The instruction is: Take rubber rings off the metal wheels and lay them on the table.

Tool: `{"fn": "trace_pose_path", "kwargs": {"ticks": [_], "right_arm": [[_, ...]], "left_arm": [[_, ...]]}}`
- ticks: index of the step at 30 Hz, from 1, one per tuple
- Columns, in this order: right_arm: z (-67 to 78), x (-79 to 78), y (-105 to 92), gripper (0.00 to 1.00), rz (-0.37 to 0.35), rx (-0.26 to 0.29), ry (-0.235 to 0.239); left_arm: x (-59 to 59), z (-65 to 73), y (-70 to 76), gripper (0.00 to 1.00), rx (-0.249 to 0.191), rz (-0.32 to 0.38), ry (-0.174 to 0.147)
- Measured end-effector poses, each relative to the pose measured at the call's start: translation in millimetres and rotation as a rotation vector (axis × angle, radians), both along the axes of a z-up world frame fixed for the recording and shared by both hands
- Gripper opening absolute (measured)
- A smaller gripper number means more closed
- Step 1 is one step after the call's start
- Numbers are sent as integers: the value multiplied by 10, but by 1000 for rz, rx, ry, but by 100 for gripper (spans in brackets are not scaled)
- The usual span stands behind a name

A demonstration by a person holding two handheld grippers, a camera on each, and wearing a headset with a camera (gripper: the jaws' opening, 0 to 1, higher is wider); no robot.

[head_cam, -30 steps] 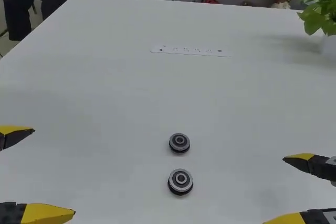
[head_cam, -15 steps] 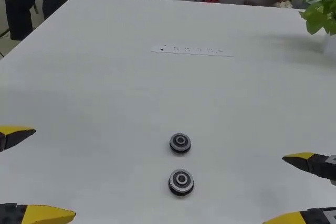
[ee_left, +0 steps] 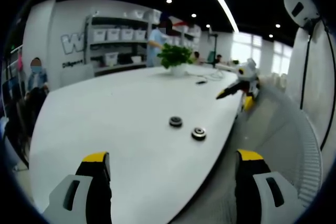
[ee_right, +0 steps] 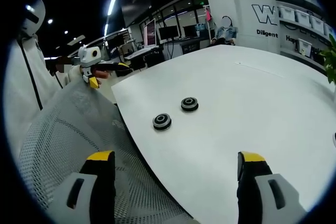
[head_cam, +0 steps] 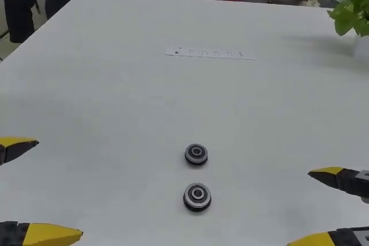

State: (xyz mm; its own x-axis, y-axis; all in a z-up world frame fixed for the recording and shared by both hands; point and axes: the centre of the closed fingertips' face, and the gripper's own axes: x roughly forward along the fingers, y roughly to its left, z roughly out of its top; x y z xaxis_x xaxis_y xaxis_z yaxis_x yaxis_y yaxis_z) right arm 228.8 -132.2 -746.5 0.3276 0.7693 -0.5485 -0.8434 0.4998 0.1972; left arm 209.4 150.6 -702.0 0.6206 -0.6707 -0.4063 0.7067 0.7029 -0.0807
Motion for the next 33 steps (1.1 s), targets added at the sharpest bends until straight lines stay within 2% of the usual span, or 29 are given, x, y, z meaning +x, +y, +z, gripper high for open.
{"fn": "trace_pose_path", "kwargs": {"ticks": [21, 29, 33], "right_arm": [[20, 63, -2, 89, -6, 13, -8], [38, 107, 16, 89, 6, 12, -8], [45, 121, 32, 88, 12, 17, -10]], "left_arm": [[25, -3, -64, 100, 4, -16, 10], [-39, -25, -129, 100, 21, -64, 21], [-23, -27, -121, 100, 31, -69, 18]]}}
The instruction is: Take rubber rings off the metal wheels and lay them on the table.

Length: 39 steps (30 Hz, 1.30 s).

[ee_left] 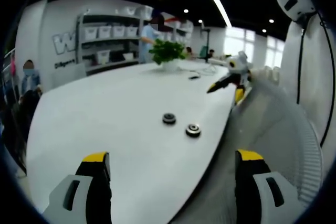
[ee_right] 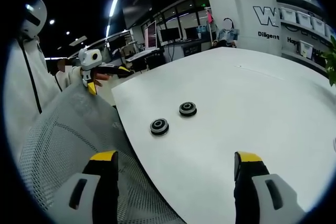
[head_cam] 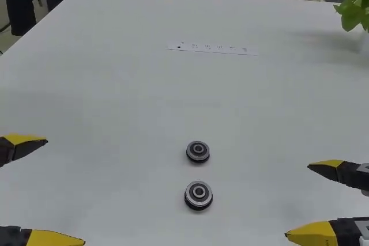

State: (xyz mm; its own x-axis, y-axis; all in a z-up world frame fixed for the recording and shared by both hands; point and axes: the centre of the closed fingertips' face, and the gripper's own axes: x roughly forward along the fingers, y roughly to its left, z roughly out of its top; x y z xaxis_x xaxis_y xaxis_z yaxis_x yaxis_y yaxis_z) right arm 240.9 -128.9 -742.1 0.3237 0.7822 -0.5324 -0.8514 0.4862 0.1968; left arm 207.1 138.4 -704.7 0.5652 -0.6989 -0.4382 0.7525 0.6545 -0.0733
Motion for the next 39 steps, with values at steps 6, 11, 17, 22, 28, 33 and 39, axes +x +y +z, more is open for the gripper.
{"fn": "trace_pose_path", "kwargs": {"ticks": [6, 11, 17, 22, 28, 33, 39], "right_arm": [[18, 7, 30, 87, 11, 9, -5], [29, 13, 48, 85, 23, 16, -13], [36, 12, 72, 84, 52, 9, -17], [50, 20, 89, 82, 61, 15, -23], [66, 26, 136, 80, 71, 34, -24], [79, 31, 179, 78, 74, 52, -25], [94, 51, 243, 76, 96, 57, -29]], "left_arm": [[33, 8, -42, 100, 17, -39, 5], [80, 54, -104, 100, 13, -66, -8], [124, 42, -148, 100, 30, -104, -7], [147, 80, -207, 100, 32, -131, -16], [186, 100, -261, 100, 24, -144, -20], [205, 110, -316, 100, 24, -157, -24], [244, 162, -421, 100, 12, -182, -36]]}}
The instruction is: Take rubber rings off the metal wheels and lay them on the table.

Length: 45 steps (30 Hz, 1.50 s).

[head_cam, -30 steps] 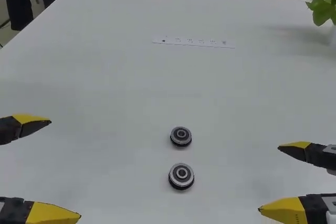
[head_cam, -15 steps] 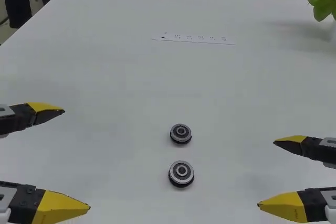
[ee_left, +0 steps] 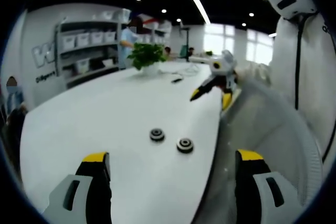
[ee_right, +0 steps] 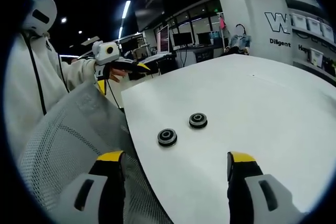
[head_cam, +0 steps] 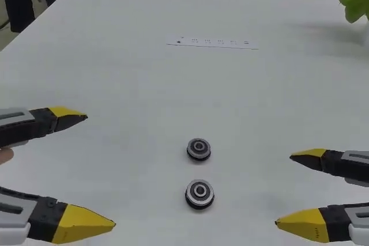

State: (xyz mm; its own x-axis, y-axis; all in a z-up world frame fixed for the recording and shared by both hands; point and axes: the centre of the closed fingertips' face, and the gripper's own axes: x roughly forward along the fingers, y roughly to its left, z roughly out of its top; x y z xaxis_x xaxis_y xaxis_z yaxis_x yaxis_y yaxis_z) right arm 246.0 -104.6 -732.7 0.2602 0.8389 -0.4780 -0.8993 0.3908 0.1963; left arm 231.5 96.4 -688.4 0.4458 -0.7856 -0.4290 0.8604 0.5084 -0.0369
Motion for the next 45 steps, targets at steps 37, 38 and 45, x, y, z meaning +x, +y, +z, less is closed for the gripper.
{"fn": "trace_pose_path", "kwargs": {"ticks": [37, 38, 45], "right_arm": [[47, 135, 347, 66, 126, 15, -13], [48, 139, 359, 66, 129, 16, -13], [11, 149, 447, 64, 157, 16, -7]], "left_arm": [[266, 15, -529, 99, -2, -114, -51], [267, 5, -543, 98, -3, -119, -51], [294, -61, -636, 93, -9, -144, -59]]}}
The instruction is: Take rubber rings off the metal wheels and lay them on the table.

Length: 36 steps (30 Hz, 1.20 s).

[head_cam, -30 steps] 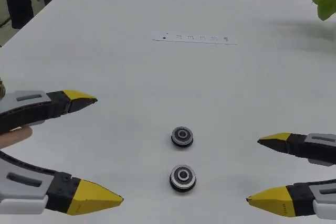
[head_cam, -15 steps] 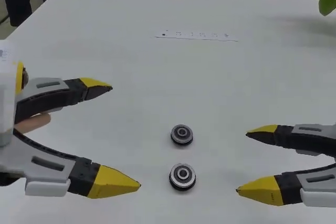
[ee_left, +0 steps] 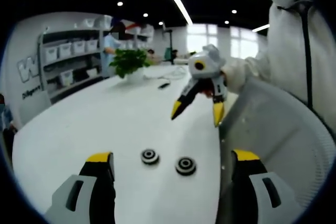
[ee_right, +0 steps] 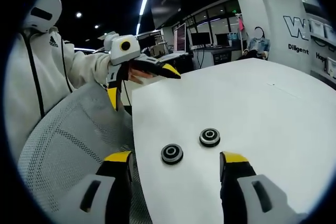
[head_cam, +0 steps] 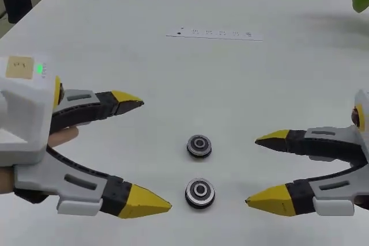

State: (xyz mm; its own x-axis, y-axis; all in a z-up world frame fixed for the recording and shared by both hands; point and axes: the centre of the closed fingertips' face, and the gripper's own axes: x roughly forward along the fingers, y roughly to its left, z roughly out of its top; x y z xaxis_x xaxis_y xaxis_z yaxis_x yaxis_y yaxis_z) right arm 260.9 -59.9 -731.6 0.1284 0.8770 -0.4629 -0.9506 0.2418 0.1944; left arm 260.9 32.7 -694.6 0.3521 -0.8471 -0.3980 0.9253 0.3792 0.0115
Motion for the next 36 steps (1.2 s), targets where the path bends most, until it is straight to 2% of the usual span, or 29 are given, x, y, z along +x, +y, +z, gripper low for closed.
{"fn": "trace_pose_path", "kwargs": {"ticks": [4, 8, 12, 14, 17, 19, 22, 27, 30, 36], "right_arm": [[-23, -6, 42, 62, 16, -1, 2], [-42, -9, 80, 58, 29, 3, 2], [-82, -8, 114, 57, 35, 0, 6], [-114, -24, 133, 57, 45, -2, 15], [-158, -49, 162, 55, 60, -8, 21], [-190, -60, 180, 55, 69, -11, 25], [-239, -79, 206, 53, 84, -14, 40], [-309, -110, 244, 50, 106, -21, 50], [-352, -144, 266, 47, 129, -23, 58], [-435, -155, 295, 43, 144, -30, 66]], "left_arm": [[8, -16, -44, 88, -21, -13, 0], [28, -19, -91, 83, -41, -24, -16], [39, -38, -157, 78, -63, -36, -14], [42, -82, -184, 75, -56, -41, -14], [20, -181, -225, 71, -41, -60, 7], [-3, -222, -249, 69, -33, -75, 9], [-44, -255, -309, 64, -37, -100, 18], [-58, -333, -380, 60, -31, -123, 18], [-59, -415, -405, 57, -24, -132, 37], [-63, -519, -453, 54, -13, -144, 55]]}}
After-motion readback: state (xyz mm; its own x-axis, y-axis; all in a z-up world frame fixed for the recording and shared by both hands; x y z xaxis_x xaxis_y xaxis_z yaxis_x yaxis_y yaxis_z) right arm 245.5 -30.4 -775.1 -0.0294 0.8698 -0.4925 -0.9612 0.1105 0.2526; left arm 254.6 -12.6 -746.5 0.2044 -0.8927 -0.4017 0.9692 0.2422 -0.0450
